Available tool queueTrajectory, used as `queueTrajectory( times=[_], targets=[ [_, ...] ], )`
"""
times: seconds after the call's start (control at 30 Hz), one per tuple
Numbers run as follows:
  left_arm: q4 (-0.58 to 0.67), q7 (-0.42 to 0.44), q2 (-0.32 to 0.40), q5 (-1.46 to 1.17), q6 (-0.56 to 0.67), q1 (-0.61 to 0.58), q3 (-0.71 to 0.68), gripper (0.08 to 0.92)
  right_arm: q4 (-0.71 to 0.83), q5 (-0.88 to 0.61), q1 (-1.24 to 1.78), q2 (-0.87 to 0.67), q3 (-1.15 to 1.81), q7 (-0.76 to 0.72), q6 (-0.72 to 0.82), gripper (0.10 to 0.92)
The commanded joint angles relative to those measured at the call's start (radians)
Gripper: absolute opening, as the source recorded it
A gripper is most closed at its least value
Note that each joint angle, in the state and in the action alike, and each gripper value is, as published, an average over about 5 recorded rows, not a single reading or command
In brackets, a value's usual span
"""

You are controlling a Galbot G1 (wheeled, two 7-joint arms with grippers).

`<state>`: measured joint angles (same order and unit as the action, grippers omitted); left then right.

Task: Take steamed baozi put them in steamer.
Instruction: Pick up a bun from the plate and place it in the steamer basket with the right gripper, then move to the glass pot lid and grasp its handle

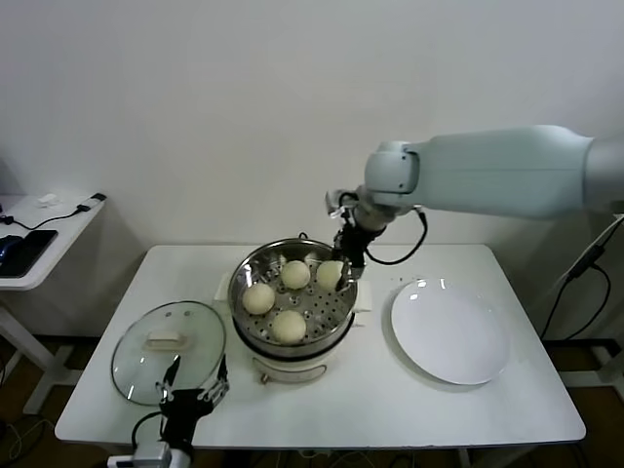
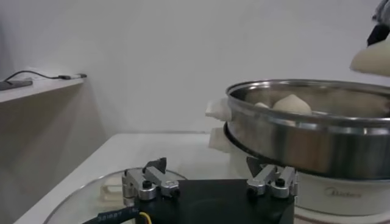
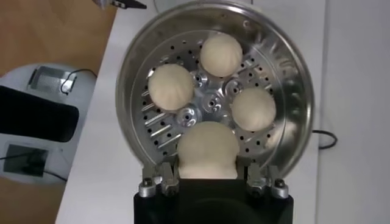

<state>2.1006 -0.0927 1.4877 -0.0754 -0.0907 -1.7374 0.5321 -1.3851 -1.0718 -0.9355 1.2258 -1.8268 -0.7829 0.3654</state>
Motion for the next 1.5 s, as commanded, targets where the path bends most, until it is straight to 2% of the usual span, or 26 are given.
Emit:
queueTrajectory(
  times=[0.03, 0.53, 0.63, 0.8, 0.97, 1.07, 1.17, 1.3, 1.5],
  targets=[
    [-0.013, 0.000, -0.002, -0.007, 0.001, 0.004, 0.002, 0.823, 0.080, 0.015, 0.172, 0.095, 0.008, 0.087, 0.043, 0.619],
    [-0.018, -0.002, 0.003, -0.006, 0.003, 0.004, -0.001, 0.823, 0.129, 0.045, 0.205, 0.075, 0.025, 0.068, 0.002, 0.623],
    [-0.015, -0.002, 0.002, -0.007, 0.003, 0.001, 0.001, 0.823, 0.129, 0.035, 0.196, 0.062, 0.044, 0.035, -0.027, 0.667],
    [-0.008, -0.004, 0.000, -0.010, 0.012, -0.008, 0.002, 0.823, 0.126, 0.037, 0.154, 0.005, 0.075, -0.056, -0.079, 0.792],
    [0.008, -0.007, -0.004, -0.032, 0.021, -0.021, 0.008, 0.823, 0.085, 0.000, 0.096, -0.139, 0.148, -0.073, -0.103, 0.821],
    [0.015, -0.006, -0.005, -0.037, 0.029, -0.024, 0.012, 0.823, 0.074, -0.038, 0.101, -0.231, 0.239, 0.023, -0.099, 0.822],
    [0.020, -0.007, -0.004, -0.040, 0.026, -0.018, 0.019, 0.823, 0.081, -0.028, 0.170, -0.317, 0.373, 0.212, -0.103, 0.823],
    [0.018, -0.015, -0.003, -0.034, 0.028, 0.004, 0.030, 0.823, 0.081, 0.069, 0.319, -0.427, 0.597, 0.453, -0.108, 0.823],
    [0.003, -0.014, -0.018, -0.025, 0.037, 0.036, 0.049, 0.823, -0.010, 0.203, 0.609, -0.589, 0.951, 0.644, -0.084, 0.823]
  ],
)
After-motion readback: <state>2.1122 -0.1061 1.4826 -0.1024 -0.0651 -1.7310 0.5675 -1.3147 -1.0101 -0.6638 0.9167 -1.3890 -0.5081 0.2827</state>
